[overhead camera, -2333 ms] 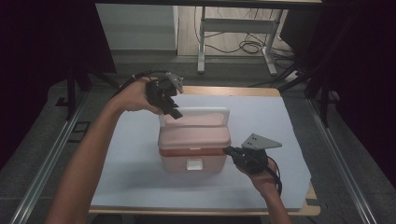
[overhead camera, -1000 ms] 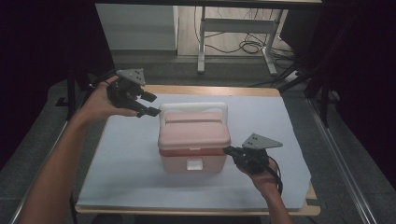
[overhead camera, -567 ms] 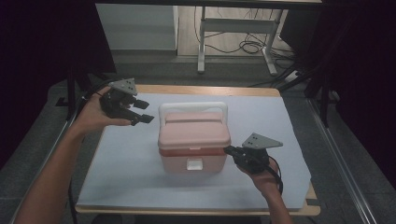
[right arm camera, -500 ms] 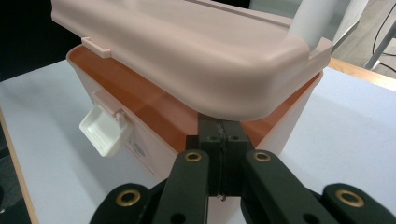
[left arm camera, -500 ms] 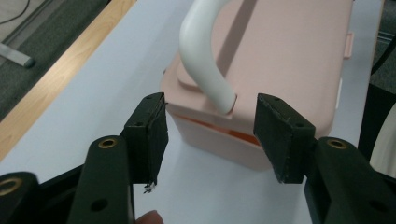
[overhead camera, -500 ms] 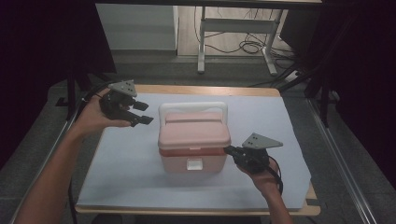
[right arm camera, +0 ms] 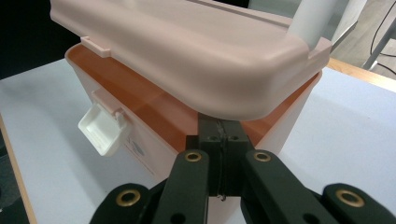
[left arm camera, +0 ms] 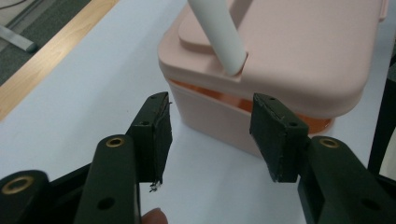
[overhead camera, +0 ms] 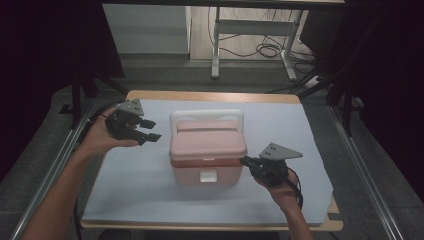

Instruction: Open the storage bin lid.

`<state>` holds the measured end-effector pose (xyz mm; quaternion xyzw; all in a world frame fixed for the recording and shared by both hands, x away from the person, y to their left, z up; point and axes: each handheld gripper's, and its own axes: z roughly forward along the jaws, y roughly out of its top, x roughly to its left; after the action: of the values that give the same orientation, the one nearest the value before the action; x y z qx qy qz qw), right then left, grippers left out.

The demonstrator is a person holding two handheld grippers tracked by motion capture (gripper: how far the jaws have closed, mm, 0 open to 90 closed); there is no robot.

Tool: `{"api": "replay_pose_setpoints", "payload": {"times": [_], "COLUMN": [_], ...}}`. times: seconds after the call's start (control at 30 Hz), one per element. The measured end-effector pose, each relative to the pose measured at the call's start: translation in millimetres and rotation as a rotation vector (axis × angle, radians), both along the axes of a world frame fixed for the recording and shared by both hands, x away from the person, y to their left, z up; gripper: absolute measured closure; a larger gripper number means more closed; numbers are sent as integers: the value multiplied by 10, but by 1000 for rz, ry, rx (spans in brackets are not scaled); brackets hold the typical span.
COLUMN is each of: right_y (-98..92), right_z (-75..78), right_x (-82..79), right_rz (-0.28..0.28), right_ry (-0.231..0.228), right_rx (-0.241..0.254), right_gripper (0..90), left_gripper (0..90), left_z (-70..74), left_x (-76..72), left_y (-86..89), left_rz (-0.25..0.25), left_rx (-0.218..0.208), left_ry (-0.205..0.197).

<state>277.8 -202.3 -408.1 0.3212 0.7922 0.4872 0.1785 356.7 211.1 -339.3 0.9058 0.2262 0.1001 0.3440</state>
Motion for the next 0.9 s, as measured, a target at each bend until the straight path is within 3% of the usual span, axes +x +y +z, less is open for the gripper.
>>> {"api": "replay_pose_setpoints", "payload": {"times": [0.23, 0.27, 0.5, 0.6, 0.73, 0.9], "right_y": [4, 3, 5, 8, 5, -2], "right_z": [-1, 0, 9, 9, 12, 15], "right_x": [-2, -2, -1, -2, -2, -4], "right_rz": [-1, -2, -3, -3, -4, -1], "right_ry": [-4, -6, -6, -6, -7, -10], "right_rx": [-1, -1, 0, 0, -1, 1], "right_gripper": [900, 900, 900, 900, 899, 900], "left_gripper": [491, 491, 541, 585, 677, 838], "left_z": [-143, -158, -274, -313, -377, -460], "left_x": [-58, -66, -165, -197, -252, -369], "left_y": [46, 56, 31, 8, -27, -28], "left_rz": [31, 22, 0, -12, -6, -26], "left_rx": [-42, -30, -65, -53, -72, -125], "left_ry": [19, 18, 35, 34, 42, 54]}}
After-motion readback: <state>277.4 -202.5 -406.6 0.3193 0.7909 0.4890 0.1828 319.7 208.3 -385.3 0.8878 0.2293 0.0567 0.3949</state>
